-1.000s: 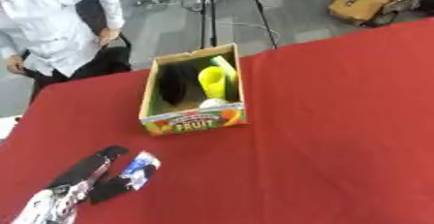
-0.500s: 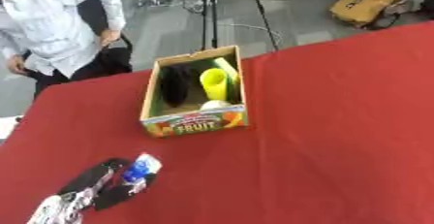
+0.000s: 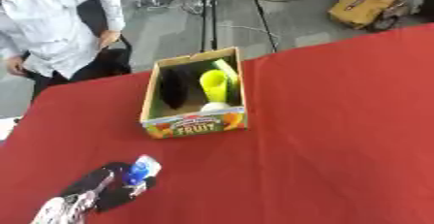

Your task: Pick up objects on the table and place them in the box.

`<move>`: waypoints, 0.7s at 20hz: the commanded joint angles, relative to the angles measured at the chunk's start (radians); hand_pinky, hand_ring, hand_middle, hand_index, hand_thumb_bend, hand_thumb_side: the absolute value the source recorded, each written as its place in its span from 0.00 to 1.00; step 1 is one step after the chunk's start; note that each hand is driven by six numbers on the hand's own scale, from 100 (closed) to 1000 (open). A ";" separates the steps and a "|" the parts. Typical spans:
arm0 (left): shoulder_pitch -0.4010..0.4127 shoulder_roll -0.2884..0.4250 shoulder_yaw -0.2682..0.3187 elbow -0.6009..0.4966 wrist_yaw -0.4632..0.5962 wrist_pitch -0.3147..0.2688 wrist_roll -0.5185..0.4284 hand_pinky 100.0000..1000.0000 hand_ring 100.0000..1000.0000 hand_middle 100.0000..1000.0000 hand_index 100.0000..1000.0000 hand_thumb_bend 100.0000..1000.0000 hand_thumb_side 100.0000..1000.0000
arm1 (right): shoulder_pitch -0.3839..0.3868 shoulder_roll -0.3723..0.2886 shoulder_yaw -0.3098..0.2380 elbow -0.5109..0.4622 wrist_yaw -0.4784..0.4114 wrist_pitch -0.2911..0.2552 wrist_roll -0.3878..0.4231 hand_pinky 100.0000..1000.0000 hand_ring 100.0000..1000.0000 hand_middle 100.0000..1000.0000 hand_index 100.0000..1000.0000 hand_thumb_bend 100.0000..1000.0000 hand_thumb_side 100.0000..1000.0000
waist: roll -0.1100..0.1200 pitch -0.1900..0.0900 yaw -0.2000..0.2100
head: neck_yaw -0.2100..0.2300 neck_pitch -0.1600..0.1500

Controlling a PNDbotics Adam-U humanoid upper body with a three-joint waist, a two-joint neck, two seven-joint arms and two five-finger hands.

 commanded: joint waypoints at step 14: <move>-0.034 0.012 0.016 0.018 -0.004 -0.002 0.003 1.00 1.00 1.00 1.00 0.29 0.93 | -0.013 -0.004 -0.006 -0.020 -0.019 -0.007 0.000 0.72 0.56 0.59 0.68 0.00 0.65 | -0.005 -0.012 -0.006 | 0.004 -0.010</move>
